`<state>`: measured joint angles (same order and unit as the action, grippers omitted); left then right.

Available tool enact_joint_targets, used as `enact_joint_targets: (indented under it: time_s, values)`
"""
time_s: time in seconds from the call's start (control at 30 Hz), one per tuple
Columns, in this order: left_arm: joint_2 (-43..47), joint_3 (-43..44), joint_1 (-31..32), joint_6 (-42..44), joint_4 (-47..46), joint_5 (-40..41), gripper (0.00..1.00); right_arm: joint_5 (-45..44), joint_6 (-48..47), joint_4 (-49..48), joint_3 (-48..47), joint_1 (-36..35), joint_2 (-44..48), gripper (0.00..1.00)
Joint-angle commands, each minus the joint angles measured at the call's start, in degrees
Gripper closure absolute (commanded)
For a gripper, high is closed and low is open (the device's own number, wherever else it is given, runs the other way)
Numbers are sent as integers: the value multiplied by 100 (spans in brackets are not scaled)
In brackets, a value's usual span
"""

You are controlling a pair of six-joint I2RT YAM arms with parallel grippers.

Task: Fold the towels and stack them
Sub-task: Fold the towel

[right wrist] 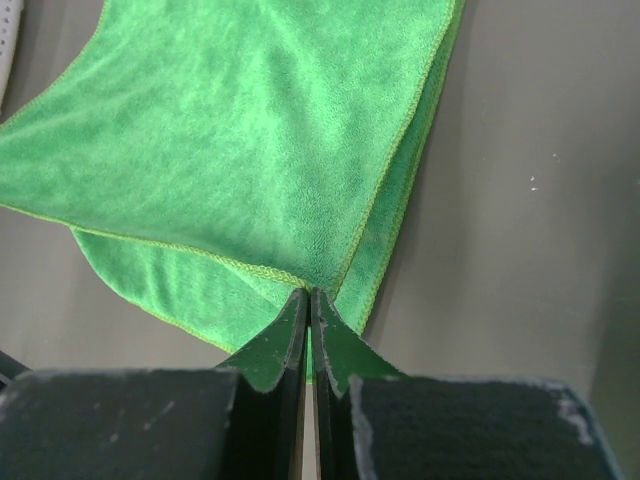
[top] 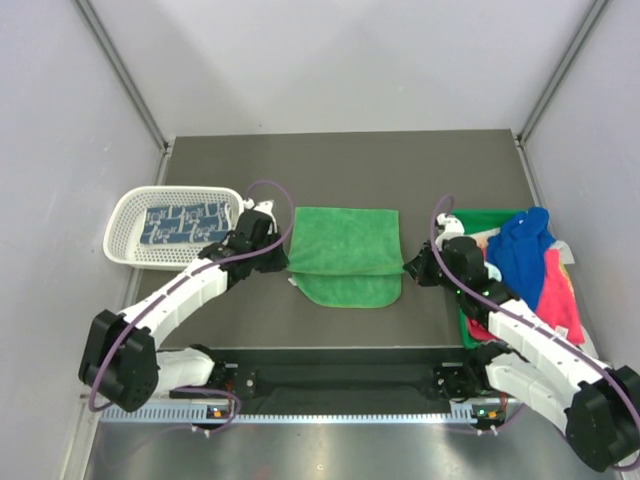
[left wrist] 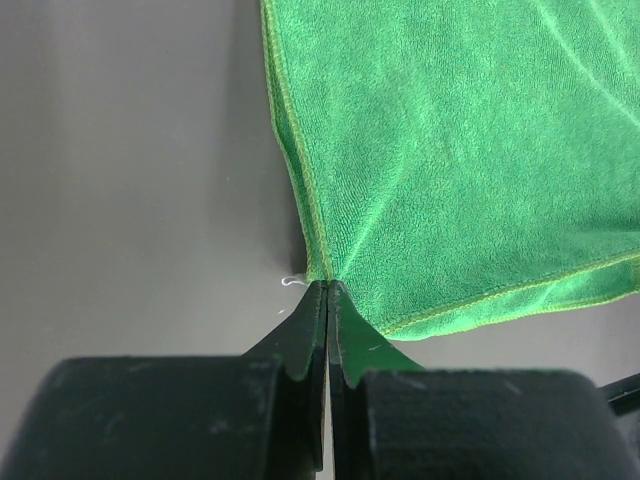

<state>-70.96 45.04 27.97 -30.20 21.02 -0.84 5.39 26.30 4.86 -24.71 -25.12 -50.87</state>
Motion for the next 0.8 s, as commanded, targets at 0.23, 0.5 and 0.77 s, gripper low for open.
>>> enact_joint_targets:
  time_s: [0.23,0.5,0.77]
  values:
    - [293,-214,7,-83,-185,-48,100,-73,68,-90,80,-107,201,100]
    - [-14,-513,7,-127,-502,-329,100,59,243,-354,449,-159,139,93]
    - [-120,-593,7,-92,-512,-461,72,94,279,-75,450,-177,296,68]
